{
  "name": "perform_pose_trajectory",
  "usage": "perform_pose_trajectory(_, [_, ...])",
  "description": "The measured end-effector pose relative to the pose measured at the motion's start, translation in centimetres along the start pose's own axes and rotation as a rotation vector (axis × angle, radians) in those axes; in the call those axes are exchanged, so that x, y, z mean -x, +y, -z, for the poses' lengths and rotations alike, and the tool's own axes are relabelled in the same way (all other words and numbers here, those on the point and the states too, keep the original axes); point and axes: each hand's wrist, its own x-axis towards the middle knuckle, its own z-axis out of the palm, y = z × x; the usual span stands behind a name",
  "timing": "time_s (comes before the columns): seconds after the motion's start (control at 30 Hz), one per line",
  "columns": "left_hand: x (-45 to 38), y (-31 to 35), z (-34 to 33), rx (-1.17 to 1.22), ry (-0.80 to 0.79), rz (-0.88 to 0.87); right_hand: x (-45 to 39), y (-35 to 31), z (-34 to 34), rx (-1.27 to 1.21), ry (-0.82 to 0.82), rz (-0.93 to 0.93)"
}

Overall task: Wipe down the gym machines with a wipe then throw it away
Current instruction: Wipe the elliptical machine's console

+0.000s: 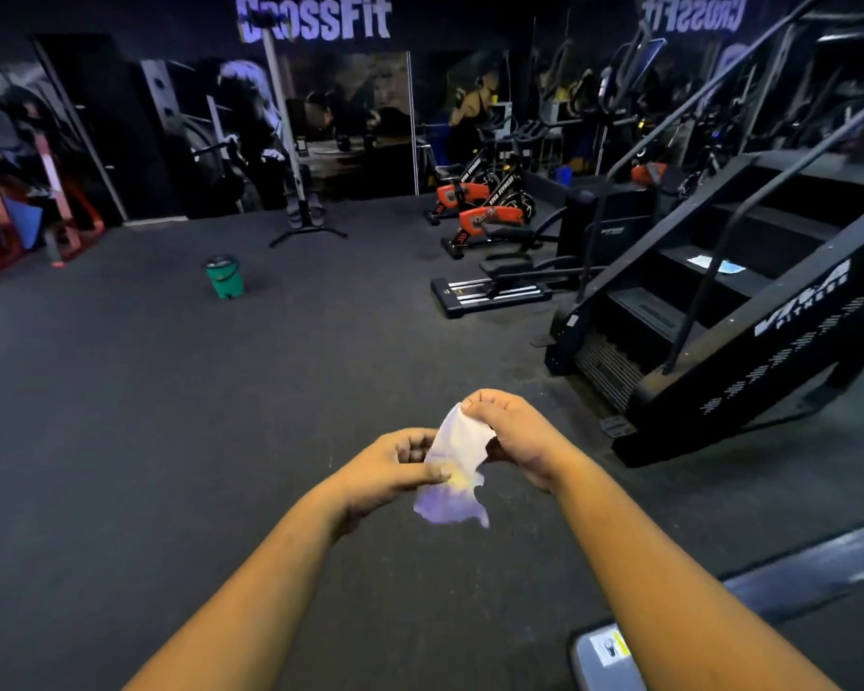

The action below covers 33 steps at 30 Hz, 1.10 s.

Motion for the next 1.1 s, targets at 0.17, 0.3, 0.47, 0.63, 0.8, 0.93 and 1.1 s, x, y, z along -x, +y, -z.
perform_pose_trajectory(0.17, [-8.5, 0.3, 4.3, -0.068, 0.225, 0.072, -9.8, -0.5, 2.7, -0.146, 0.093, -0.07])
perform_pose_trajectory(0.3, [-15.2, -0.1, 8.9, 0.052, 0.429, 0.048, -17.3, 1.3, 3.6, -0.231, -0.023, -0.153])
perform_pose_trajectory(0.47, [-23.0, -1.3, 14.9, 0.136, 0.484, 0.079, -25.4, 3.2, 3.3, 0.018, -0.068, -0.094])
perform_pose_trajectory(0.63, [-30.6, -2.2, 22.0, 0.102, 0.438, 0.038, -36.9, 1.7, 3.6, 0.02, 0.173, 0.012])
perform_pose_trajectory(0.8, [-38.3, -0.3, 30.6, 0.172, 0.356, -0.038, -48.3, -1.7, 2.7, -0.069, 0.294, -0.089])
perform_pose_trajectory(0.93, [-45.0, 1.3, 36.5, 0.17, 0.314, -0.076, -56.1, -3.4, 3.0, -0.166, 0.352, -0.16])
perform_pose_trajectory(1.1, [-53.2, 1.1, 41.5, 0.184, 0.272, -0.071, -63.0, -2.8, 5.7, -0.147, 0.32, -0.151])
